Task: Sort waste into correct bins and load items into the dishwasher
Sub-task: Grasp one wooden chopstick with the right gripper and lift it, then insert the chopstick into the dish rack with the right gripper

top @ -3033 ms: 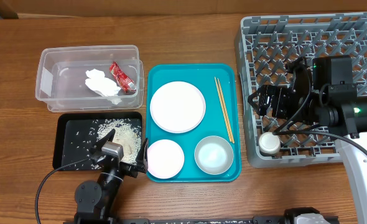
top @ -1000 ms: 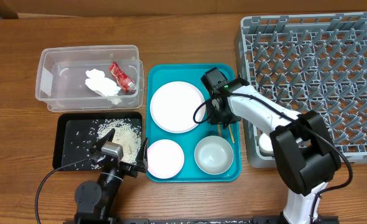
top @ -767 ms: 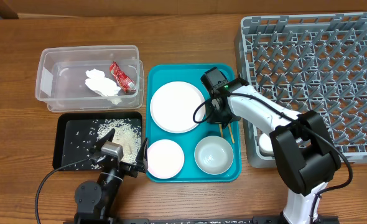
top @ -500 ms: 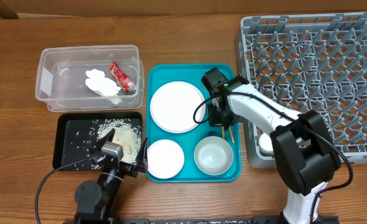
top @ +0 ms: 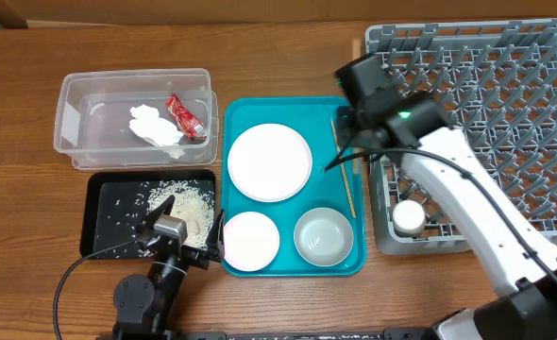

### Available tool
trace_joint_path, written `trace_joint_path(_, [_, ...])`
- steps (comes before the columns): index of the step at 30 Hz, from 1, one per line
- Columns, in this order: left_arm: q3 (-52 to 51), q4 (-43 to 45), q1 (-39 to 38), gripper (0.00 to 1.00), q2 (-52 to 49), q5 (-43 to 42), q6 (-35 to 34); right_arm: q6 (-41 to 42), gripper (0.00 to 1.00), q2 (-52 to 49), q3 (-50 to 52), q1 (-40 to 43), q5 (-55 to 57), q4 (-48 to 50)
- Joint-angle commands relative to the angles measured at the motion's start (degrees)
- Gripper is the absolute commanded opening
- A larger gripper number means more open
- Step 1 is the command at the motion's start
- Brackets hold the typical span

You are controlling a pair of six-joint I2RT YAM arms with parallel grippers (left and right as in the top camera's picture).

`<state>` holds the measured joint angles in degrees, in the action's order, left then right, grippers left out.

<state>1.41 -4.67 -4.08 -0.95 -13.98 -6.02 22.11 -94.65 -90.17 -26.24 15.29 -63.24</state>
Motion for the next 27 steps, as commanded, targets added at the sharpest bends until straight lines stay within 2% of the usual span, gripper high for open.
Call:
trace_joint_path(1, [-0.5, 0.2, 0.3, 1.0, 0.7, -0.5, -0.8, -3.1, 0.04, -2.4, 0.4, 3.8, 10.2, 0.5])
trace_joint_path(7, [-0.5, 0.2, 0.3, 1.0, 0.7, -0.5, -0.8, -6.4, 0.04, -7.2, 1.1, 9.0, 9.2, 5.2])
trace_joint_path(12, [-0.5, 0.2, 0.3, 1.0, 0.7, -0.5, -0.8, -12.4, 0.04, -8.9, 1.0, 9.3, 7.1, 4.8])
trace_joint_path(15, [-0.5, 0.2, 0.3, 1.0, 0.7, -0.5, -0.8, -12.3, 0.21, -7.7, 0.0, 7.5, 6.3, 3.7])
trace_joint_path(19, [-0.5, 0.2, 0.3, 1.0, 0.7, -0.5, -0.8, -12.3, 0.32, -6.1, 0.0, 3.9, 2.3, 3.2])
trace_joint_path(22, [-0.5, 0.2, 0.3, 1.0, 0.7, -0.5, -0.8, -11.3, 0.44, -6.4, 0.2, 1.5, -1.2, 3.1])
trace_joint_path(27, [-0.5, 0.2, 0.3, 1.0, 0.7, -0.5, -0.8, -8.3, 0.52, -9.2, 0.2, -0.3, -6.0, 4.5])
